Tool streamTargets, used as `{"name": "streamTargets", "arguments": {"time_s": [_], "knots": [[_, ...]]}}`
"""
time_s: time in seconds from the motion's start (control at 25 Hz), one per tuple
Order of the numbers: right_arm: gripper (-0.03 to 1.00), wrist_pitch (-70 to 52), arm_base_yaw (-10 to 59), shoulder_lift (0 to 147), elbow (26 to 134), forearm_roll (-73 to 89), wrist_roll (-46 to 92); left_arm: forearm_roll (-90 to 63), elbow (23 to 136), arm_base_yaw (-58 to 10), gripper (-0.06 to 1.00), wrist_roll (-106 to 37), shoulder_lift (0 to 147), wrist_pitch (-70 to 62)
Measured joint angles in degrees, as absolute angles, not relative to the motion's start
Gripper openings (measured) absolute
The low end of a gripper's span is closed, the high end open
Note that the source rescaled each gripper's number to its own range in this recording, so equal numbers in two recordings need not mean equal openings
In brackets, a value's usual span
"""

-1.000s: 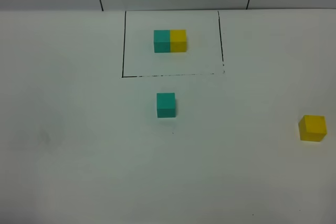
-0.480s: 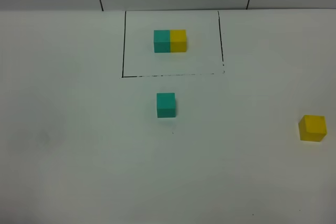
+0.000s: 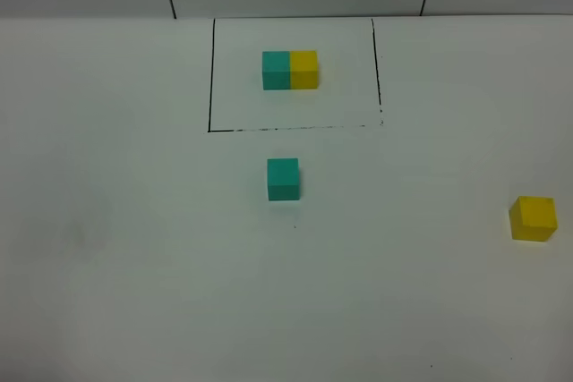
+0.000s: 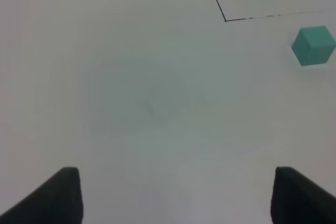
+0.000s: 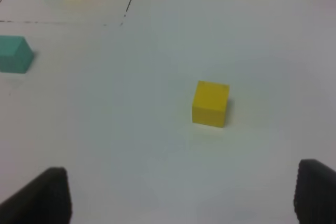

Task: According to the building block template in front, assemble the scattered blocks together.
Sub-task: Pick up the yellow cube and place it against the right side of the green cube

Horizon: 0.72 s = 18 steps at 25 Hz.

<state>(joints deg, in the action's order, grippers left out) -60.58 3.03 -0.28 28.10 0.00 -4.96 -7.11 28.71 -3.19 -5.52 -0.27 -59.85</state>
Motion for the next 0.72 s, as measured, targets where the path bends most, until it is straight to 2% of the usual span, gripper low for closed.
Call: {"name": "streamTargets", "arguments": {"time_s": [0.12,0.24,0.72], "knots": [[0.90,-60.6,3.0,1.7,28.2,0.0,-5.4,-7.1,28.7,-3.2,0.67,-5.5,-0.3,-59.8],[0.90,-60.4,3.0,10.0,29.7,0.4,-7.1,-7.1,28.7,-3.2,0.67,-5.5,-0.3,-59.8],[0.90,-51.3,3.0,64.2,44.7,2.0,-6.3,-7.1,28.7,-3.2,0.67,-5.5,-0.3,-59.8]]}}
